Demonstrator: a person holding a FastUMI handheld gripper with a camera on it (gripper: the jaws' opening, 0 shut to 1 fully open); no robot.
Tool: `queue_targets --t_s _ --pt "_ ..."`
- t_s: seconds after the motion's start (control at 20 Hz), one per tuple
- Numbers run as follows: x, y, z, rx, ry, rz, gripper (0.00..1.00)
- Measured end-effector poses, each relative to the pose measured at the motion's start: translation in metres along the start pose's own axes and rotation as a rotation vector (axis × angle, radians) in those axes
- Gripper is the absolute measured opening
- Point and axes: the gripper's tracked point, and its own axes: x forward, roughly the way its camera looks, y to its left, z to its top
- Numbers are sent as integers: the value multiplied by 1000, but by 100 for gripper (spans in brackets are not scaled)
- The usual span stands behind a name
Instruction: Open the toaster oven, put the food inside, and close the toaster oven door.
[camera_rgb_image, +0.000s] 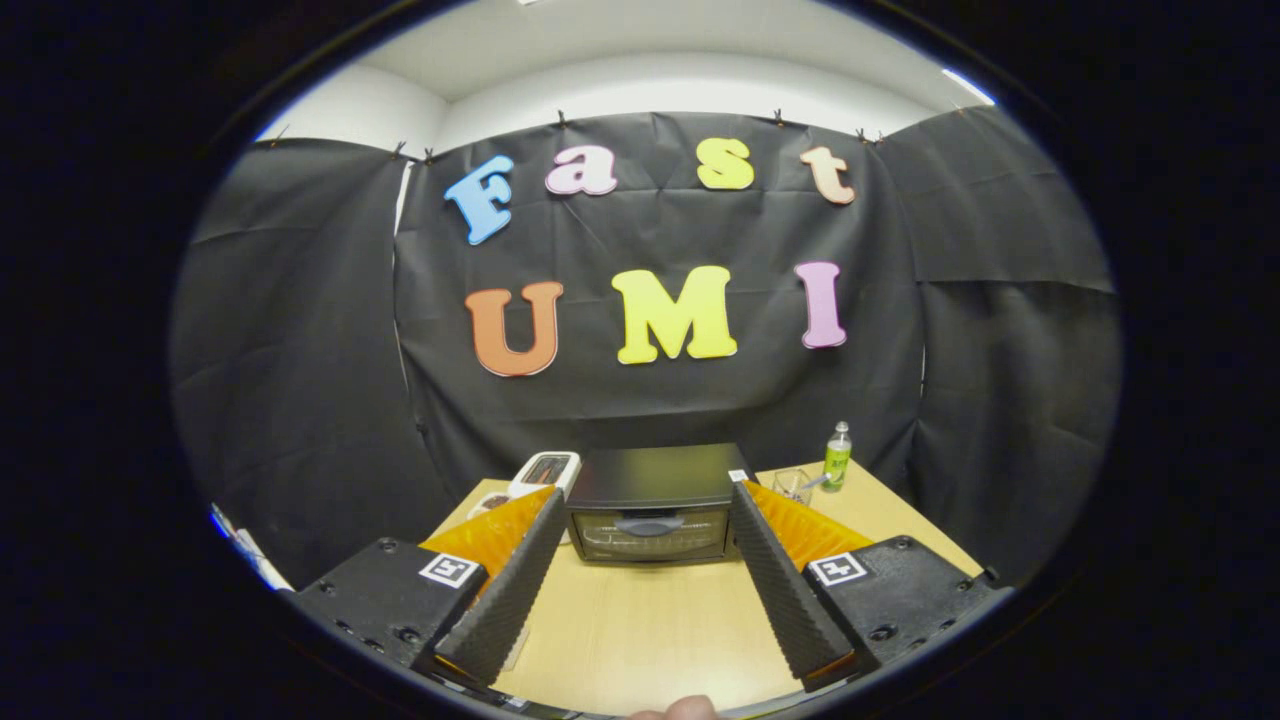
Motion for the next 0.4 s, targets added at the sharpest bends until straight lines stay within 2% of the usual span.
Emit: queue_targets --t_s 0.4 --pt "6 -6 -2 16 8 -18 100"
